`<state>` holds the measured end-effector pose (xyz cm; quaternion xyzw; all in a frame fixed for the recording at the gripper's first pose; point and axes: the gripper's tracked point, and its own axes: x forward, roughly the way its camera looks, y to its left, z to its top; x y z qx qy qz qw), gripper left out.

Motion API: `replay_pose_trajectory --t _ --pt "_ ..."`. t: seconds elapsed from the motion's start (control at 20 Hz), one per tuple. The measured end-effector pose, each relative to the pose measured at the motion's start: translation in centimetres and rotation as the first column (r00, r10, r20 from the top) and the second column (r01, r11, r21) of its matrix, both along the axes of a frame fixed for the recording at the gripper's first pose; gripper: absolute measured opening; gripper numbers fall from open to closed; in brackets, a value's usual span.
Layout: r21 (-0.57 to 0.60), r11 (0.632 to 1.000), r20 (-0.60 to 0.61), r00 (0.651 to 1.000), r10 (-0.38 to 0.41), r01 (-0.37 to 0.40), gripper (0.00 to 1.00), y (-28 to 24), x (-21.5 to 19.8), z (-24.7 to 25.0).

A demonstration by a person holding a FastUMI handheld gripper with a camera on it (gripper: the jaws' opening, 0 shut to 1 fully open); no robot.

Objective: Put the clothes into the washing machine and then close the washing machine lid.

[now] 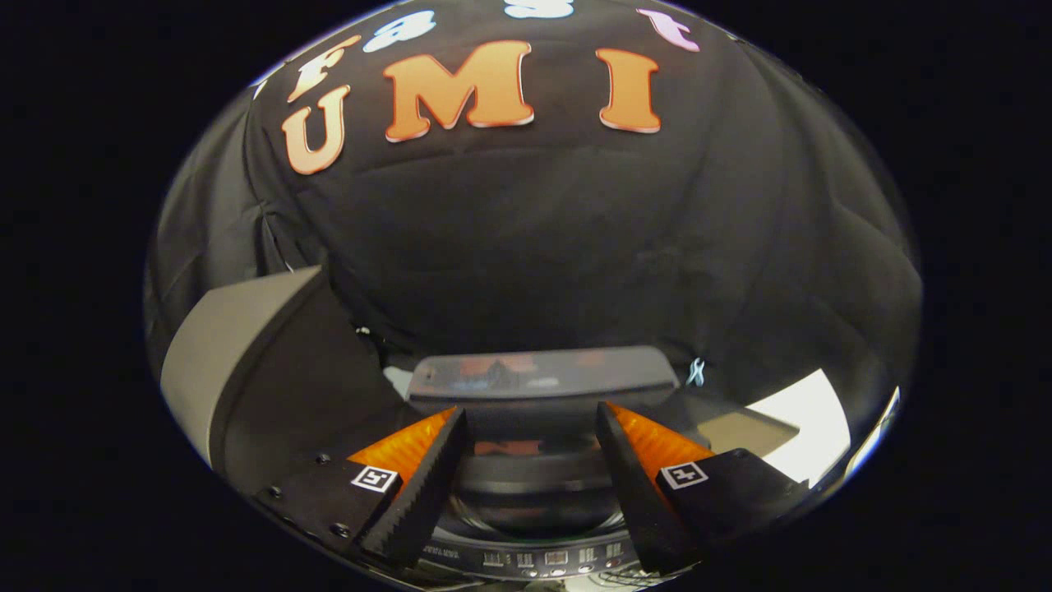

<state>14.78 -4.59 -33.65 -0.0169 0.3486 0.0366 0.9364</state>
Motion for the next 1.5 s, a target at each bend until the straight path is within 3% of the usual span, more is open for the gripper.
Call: replay_pose_trajectory --t 0.15,0.45,1.05,1.5 --pt "0.005 1.000 0.004 1.000 -0.017 0.017 1.00 -0.5 -0.4 0.0" --pt "-0.038 0.999 0.089 0.996 -0.018 0.021 1.00 -2.0 0.4 4.5" --pt "-0.017 0.999 0.205 0.978 -0.040 0.044 1.00 -3.4 1.9 12.8" --pt "-0.048 0.996 0.387 0.921 -0.052 0.076 1.00 -5.8 3.8 24.1"
